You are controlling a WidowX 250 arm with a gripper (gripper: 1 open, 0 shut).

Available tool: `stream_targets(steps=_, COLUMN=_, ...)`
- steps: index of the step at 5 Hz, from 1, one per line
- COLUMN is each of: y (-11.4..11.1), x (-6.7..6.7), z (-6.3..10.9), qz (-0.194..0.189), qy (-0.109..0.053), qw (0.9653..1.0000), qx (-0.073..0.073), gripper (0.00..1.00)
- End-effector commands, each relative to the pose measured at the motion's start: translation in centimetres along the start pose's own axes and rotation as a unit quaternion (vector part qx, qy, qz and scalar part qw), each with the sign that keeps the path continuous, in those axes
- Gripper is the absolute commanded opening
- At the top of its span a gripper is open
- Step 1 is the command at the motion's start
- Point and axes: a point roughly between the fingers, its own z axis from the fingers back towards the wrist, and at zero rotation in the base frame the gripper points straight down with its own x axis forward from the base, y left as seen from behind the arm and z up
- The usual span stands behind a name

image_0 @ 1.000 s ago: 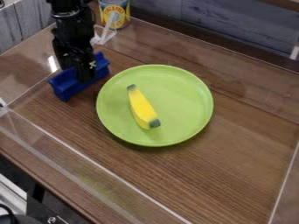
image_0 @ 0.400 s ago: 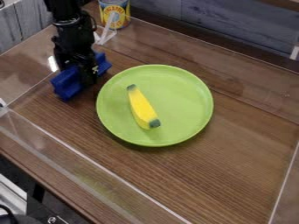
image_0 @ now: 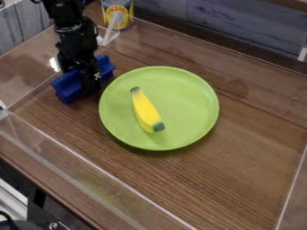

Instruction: Put the blue object in the green plate

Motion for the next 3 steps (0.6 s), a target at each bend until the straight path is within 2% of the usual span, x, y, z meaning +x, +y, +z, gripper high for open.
stream_targets(steps=1, y=0.23, x=-0.14, z=-0.05, qz=-0.009, qy=-0.007, qw=0.9999, qx=0.006, gripper=0.0)
stream_targets(steps=2, y=0.18, x=-0.41, z=-0.19, qz=-0.015, qy=-0.009, qw=0.9998, qx=0.005, gripper=0.0)
stream_targets(steps=3, y=-0.25, x=-0.87, z=-0.14, qz=0.002, qy=-0.012, qw=0.9999, qx=0.005, gripper=0.0)
